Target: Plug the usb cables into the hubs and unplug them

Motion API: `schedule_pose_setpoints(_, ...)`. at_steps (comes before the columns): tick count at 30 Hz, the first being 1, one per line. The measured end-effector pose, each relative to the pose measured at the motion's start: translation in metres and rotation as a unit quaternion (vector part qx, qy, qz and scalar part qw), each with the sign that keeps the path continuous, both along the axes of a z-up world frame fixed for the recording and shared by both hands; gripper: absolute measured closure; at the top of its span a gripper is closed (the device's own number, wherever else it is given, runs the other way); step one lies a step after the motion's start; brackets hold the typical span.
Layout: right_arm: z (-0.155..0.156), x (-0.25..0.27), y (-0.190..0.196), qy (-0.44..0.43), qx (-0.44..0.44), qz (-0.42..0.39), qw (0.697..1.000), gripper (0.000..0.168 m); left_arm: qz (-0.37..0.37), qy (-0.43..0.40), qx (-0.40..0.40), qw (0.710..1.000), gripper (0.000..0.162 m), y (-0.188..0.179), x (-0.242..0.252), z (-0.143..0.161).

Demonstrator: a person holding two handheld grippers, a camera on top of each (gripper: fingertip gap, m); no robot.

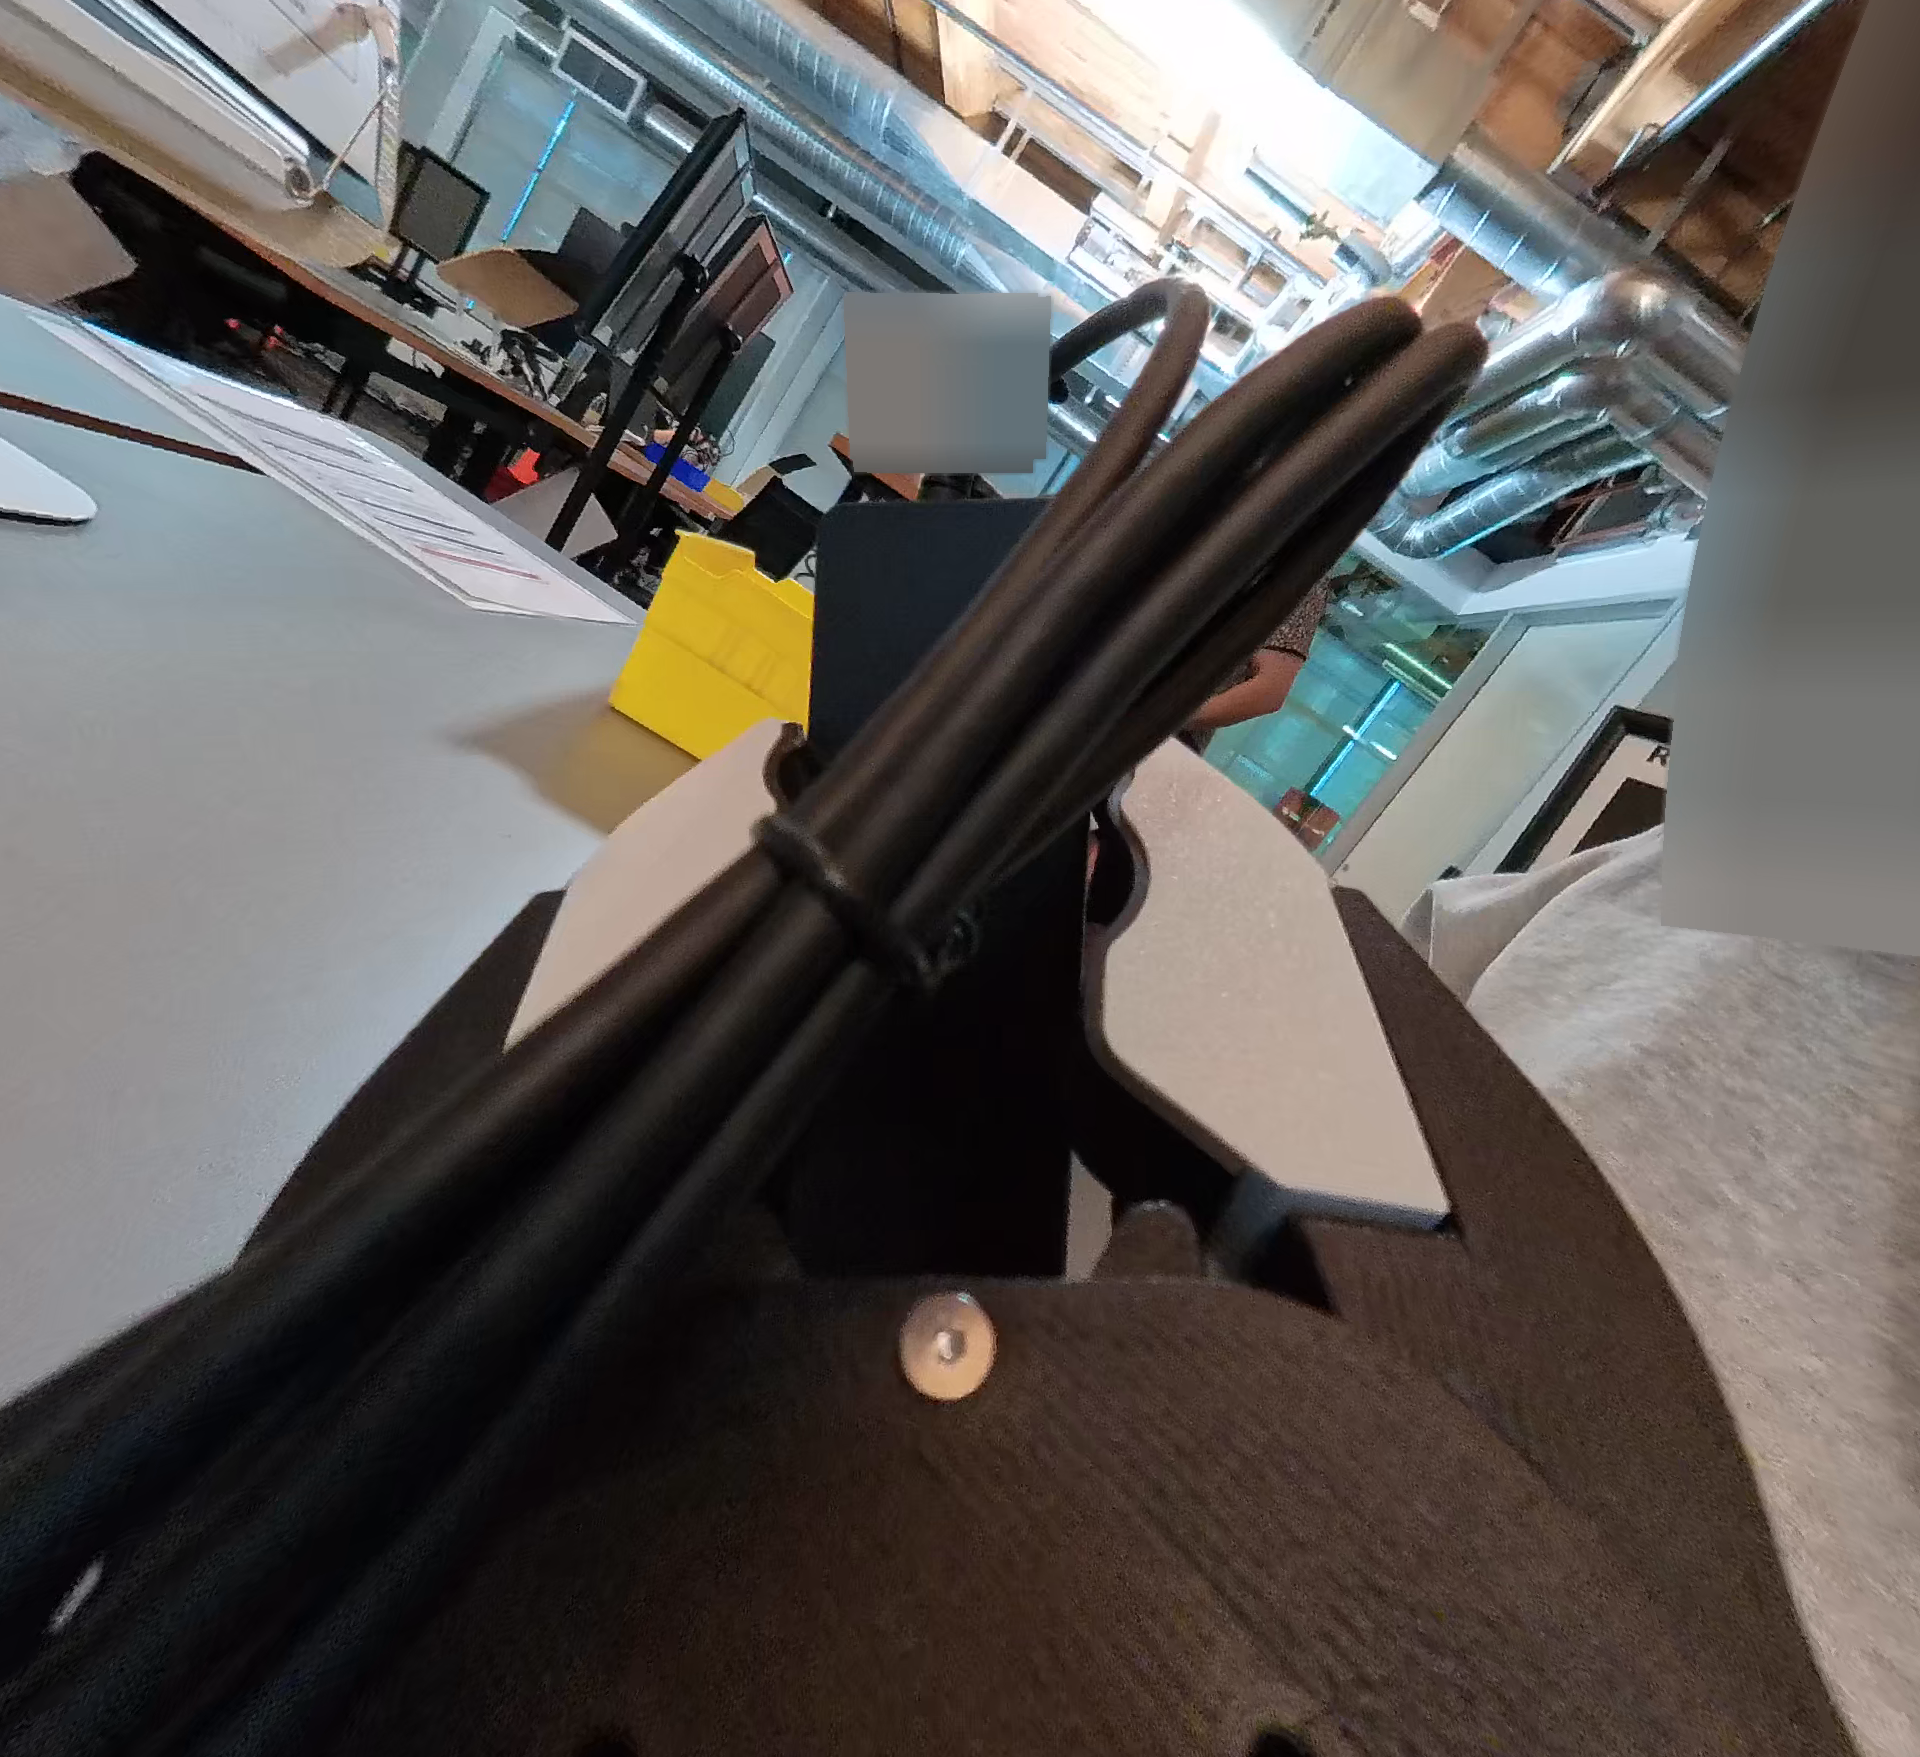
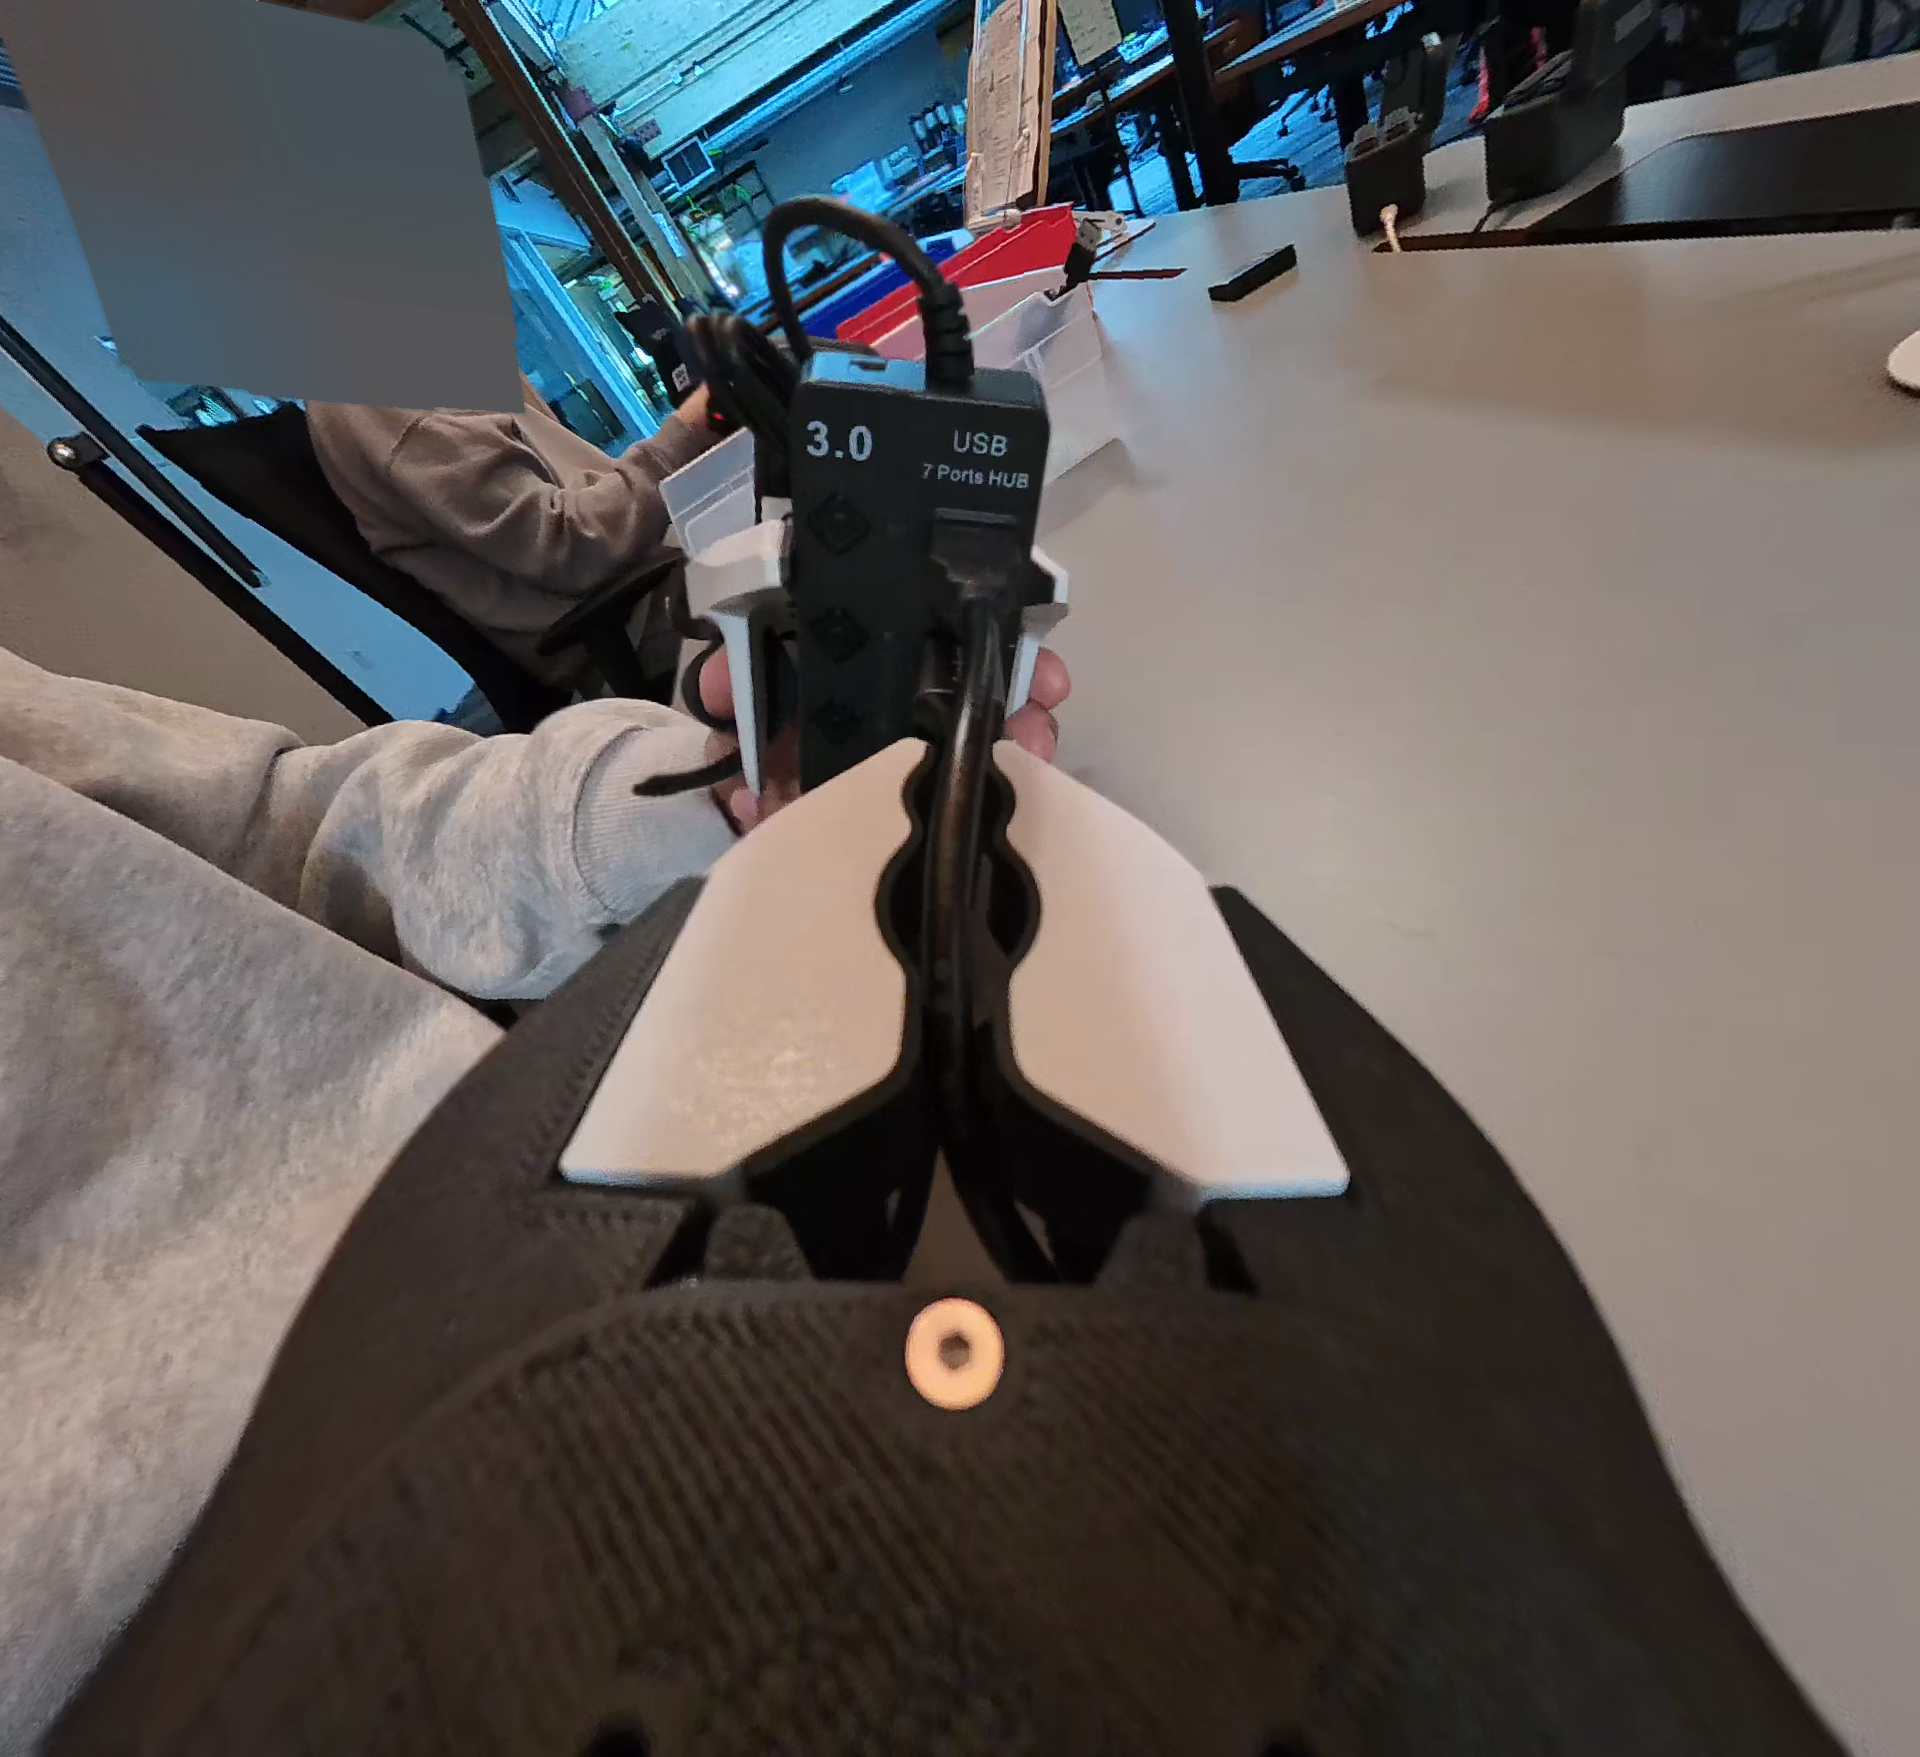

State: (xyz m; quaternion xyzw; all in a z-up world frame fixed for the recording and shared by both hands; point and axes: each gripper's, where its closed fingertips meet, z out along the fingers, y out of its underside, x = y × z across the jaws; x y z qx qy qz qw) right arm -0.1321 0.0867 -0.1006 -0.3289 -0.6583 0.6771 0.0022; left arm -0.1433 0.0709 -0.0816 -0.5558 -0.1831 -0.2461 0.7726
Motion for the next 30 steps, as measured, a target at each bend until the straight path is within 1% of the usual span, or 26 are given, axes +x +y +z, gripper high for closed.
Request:
schedule_pose_setpoints(5,0.0011,0.0026,-0.0010,-0.007,0.002,0.005,1.000,0.162,-0.012,0.003,-0.005,1.000,0.104,-0.0005,0.0035,0.0015)
schedule_pose_setpoints(9,0.0015,0.0033,-0.0018,-0.023,-0.015,0.010,1.000,0.162,-0.017,-0.016,0.005,1.000,0.104,-0.0008,0.0035,0.0018)
schedule_pose_setpoints(12,-0.0001,0.0044,-0.0031,-0.017,-0.003,0.010,1.000,0.162,-0.021,-0.019,0.003,1.000,0.103,-0.0012,0.0035,0.0013)
schedule_pose_setpoints(16,-0.0006,-0.0002,-0.0020,-0.034,-0.027,0.005,0.999,0.161,-0.004,-0.026,0.005,1.000,0.105,-0.0003,-0.0024,-0.0001)
schedule_pose_setpoints(19,-0.0012,-0.0023,0.0006,-0.048,-0.049,0.008,0.998,0.160,0.009,0.004,-0.017,1.000,0.105,0.0015,-0.0033,-0.0012)
schedule_pose_setpoints(21,-0.0009,-0.0027,0.0008,-0.040,-0.045,0.005,0.998,0.159,0.011,0.006,-0.014,1.000,0.105,0.0008,-0.0034,-0.0006)
schedule_pose_setpoints(25,-0.0018,-0.0031,0.0021,0.000,0.002,-0.008,1.000,0.155,0.007,0.003,-0.010,1.000,0.105,0.0001,-0.0033,0.0000)
schedule_pose_setpoints(30,0.0027,-0.0034,0.0046,-0.002,-0.018,-0.009,1.000,0.152,0.003,-0.005,-0.006,1.000,0.105,0.0003,-0.0037,0.0001)
